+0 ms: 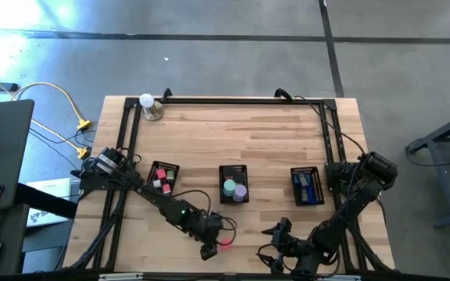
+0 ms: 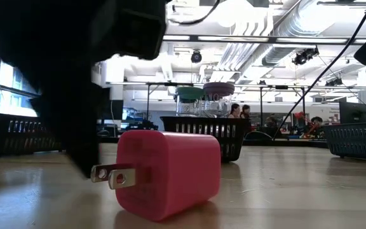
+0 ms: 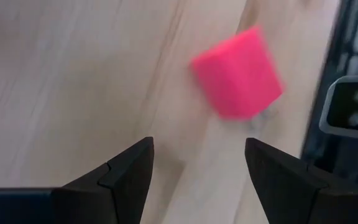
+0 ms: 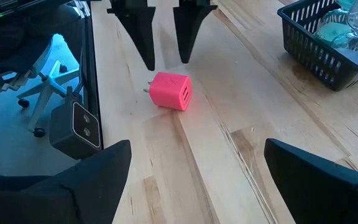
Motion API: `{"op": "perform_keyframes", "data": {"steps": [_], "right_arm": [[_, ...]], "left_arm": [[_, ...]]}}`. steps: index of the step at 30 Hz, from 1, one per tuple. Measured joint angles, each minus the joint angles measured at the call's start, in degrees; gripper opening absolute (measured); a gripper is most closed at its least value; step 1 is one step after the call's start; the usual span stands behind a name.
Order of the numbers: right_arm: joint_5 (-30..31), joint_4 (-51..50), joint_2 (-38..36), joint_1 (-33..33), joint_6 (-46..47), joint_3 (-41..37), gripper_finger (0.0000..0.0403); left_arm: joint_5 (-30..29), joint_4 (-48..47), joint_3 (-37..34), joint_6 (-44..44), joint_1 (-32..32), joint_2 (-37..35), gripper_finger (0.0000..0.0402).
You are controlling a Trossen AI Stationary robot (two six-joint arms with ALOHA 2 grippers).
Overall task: Pick & Place Office items
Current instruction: Put the pink charger adapter into the left black bin
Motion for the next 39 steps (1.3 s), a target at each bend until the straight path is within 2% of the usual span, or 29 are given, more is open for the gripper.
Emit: {"op": "perform_keyframes", "data": {"steps": [6, 12, 14, 17, 20, 23, 26, 32, 39], "right_arm": [[0.0, 0.4, 0.0, 0.0, -3.1, 0.0, 0.0357], [-2.6, 10.5, 0.0, -3.3, -19.2, 0.0, 0.0357], [-6.3, 13.6, 0.0, -5.9, -24.2, 0.1, 0.0357], [-17.8, 12.3, 0.0, -10.9, -28.1, 2.4, 0.0357], [-26.2, 10.2, 0.0, -14.9, -33.3, 5.1, 0.0357], [-28.3, 8.2, 0.1, -16.8, -40.0, 7.4, 0.0357], [-28.6, 5.5, 0.1, -17.4, -46.2, 11.6, 0.0357], [-29.4, -7.5, 2.6, -19.3, -50.4, 23.1, 0.0357], [-32.6, -24.2, 14.7, -19.1, -57.2, 38.0, 0.0357]], "left_arm": [[1.2, -3.3, 0.0, 1.3, -0.4, -0.1, 0.0246], [5.2, -4.5, 0.0, 3.1, -0.3, -0.2, 0.0246], [5.8, -6.7, 0.0, 3.5, 0.1, -0.7, 0.0246], [6.4, -13.2, 0.0, 6.0, 0.1, -2.5, 0.0246], [0.1, -22.1, 0.0, 2.3, -1.0, -5.7, 0.0246], [-8.7, -30.2, 0.0, -0.1, -4.0, -8.9, 0.0246], [-14.6, -33.1, 0.0, -0.5, -7.5, -10.8, 0.0246], [-15.6, -33.1, 0.0, 0.8, -12.4, -11.4, 0.0246], [-17.8, -32.3, 0.0, -1.2, -17.1, -11.4, 0.0246]]}}
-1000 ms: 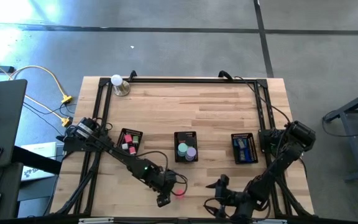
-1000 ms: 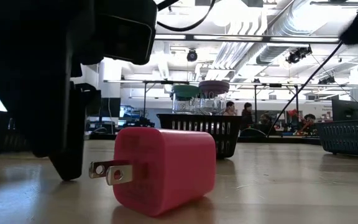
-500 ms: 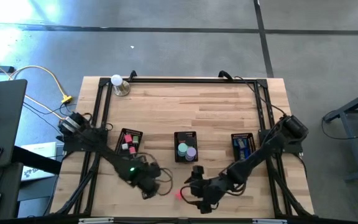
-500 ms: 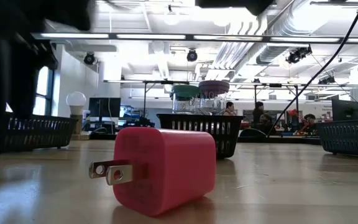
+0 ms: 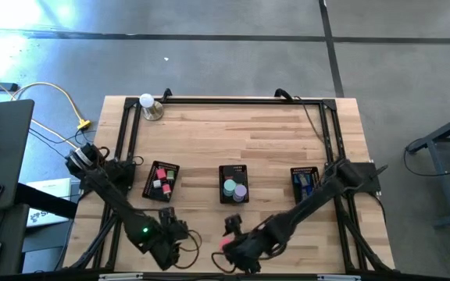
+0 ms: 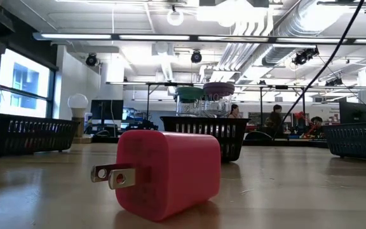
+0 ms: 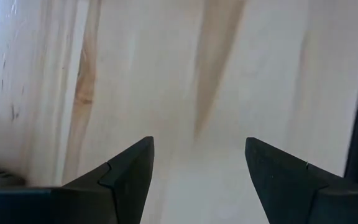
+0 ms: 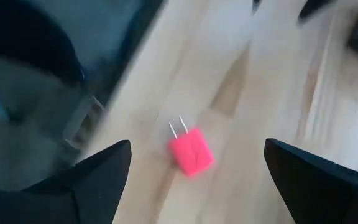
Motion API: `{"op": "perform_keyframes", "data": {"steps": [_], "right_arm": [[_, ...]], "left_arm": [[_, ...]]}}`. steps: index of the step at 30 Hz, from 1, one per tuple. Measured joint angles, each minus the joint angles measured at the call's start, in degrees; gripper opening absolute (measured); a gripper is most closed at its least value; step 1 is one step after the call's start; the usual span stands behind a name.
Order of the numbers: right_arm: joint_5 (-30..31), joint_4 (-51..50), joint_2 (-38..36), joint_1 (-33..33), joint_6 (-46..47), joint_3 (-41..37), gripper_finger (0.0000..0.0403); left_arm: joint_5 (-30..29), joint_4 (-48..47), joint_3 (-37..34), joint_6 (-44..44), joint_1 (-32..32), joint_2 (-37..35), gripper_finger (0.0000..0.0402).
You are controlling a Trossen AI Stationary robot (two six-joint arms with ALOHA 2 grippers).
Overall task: Pick & Place Office items
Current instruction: Put the pink charger adapter into the left black bin
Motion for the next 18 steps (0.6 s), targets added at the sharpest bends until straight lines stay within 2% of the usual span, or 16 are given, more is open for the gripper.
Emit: {"op": "perform_keyframes", "data": {"steps": [2, 7, 13, 18], "right_arm": [[0.3, -3.8, 2.7, -0.1, -2.1, 2.3, 0.0357], [-0.5, -2.5, 6.3, -0.5, -5.1, 3.5, 0.0357], [-3.2, -1.0, 6.1, -1.4, -4.2, 3.6, 0.0357], [-5.1, -0.9, 6.6, -1.9, -7.2, 3.6, 0.0357]], "left_arm": [[-2.3, 0.9, 0.0, -0.8, -1.7, 0.0, 0.0246], [-8.5, 4.6, 0.0, -1.3, -5.2, 0.0, 0.0246], [-11.6, 9.2, 0.0, -1.5, -6.9, 0.0, 0.0246], [-12.2, 12.0, 0.0, -1.4, -6.7, 0.0, 0.0246]]}}
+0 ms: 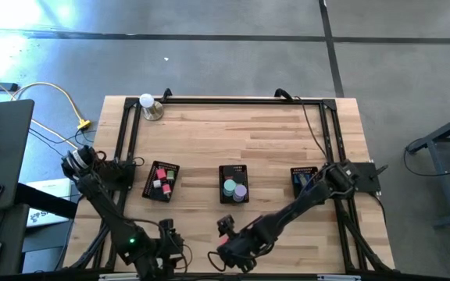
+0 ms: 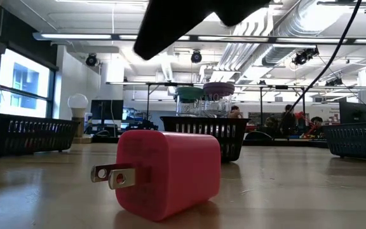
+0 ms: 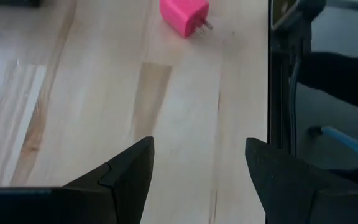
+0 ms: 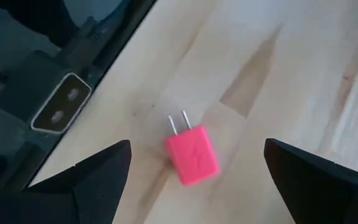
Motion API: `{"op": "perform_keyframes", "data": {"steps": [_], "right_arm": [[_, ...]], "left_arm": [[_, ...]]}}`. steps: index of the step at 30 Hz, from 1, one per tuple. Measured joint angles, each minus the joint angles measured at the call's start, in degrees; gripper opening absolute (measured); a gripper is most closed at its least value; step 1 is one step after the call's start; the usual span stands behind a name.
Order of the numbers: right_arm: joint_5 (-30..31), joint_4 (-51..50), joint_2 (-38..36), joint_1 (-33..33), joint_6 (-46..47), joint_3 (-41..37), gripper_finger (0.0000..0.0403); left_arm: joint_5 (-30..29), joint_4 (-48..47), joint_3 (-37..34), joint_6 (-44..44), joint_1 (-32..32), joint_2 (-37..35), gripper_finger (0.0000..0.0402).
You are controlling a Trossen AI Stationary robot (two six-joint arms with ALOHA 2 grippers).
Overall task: Pick & Place Office items
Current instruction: Put the pink charger adapter into the left black bin
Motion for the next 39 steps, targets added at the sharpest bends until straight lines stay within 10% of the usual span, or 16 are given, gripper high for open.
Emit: {"op": "perform_keyframes", "data": {"steps": [24, 39], "right_arm": [[-3.2, -1.2, 6.7, -1.0, -6.0, -0.3, 0.0349], [-3.2, 0.9, 6.7, -1.0, -6.0, -0.3, 0.0145]], "left_arm": [[-5.3, 14.4, 0.0, 0.0, 0.4, 2.3, 0.0246], [-5.3, 16.9, 0.0, -0.5, 1.0, 2.5, 0.0246]]}}
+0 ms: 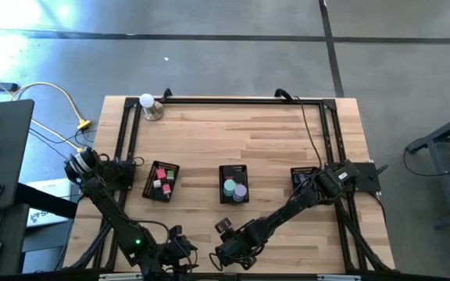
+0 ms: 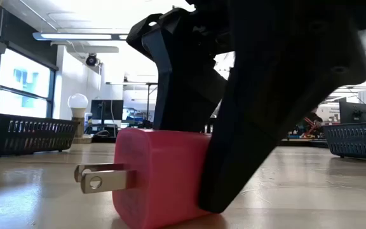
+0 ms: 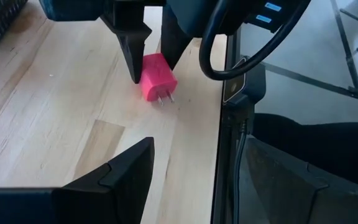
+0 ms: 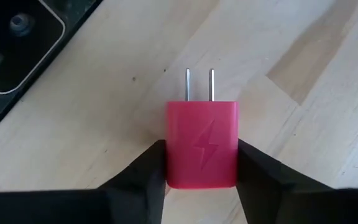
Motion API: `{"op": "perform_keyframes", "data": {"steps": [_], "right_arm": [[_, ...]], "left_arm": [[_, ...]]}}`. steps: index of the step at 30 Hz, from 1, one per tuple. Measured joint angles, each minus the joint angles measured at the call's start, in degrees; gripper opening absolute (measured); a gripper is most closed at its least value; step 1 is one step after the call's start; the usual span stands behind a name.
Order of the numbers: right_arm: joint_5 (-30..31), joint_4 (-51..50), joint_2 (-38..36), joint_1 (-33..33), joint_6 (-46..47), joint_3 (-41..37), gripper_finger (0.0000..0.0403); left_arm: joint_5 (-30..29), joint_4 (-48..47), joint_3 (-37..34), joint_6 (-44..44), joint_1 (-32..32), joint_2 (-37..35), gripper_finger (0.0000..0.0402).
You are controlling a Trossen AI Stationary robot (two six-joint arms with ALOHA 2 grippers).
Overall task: Pick & Place Office items
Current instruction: Put the pink charger adapter into the left black bin
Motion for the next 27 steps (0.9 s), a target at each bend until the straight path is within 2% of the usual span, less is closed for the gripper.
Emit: {"op": "perform_keyframes", "data": {"steps": [9, 17, 20, 22, 27], "right_arm": [[0.5, 0.3, 0.0, 0.0, 4.3, 0.0, 0.0137], [10.7, -0.6, -2.6, 1.7, 10.8, 0.0, 0.0137], [16.3, -2.5, -4.1, 3.2, 14.6, 0.0, 0.0137], [19.1, -5.2, -5.2, 4.5, 18.4, 0.0, 0.0137], [25.9, -13.6, -8.8, 9.0, 28.7, 0.0, 0.0137]], "left_arm": [[0.0, -0.1, 0.0, 0.5, 0.0, 0.0, 0.0246], [-0.7, 0.0, 0.0, 5.8, 0.0, 0.0, 0.0246], [-4.6, 0.1, 0.0, 9.0, 0.0, 0.0, 0.0246], [-9.6, 0.4, 0.0, 10.7, 0.0, 0.2, 0.0246], [-16.9, 0.9, 0.0, 11.1, 0.5, 0.3, 0.0246]]}}
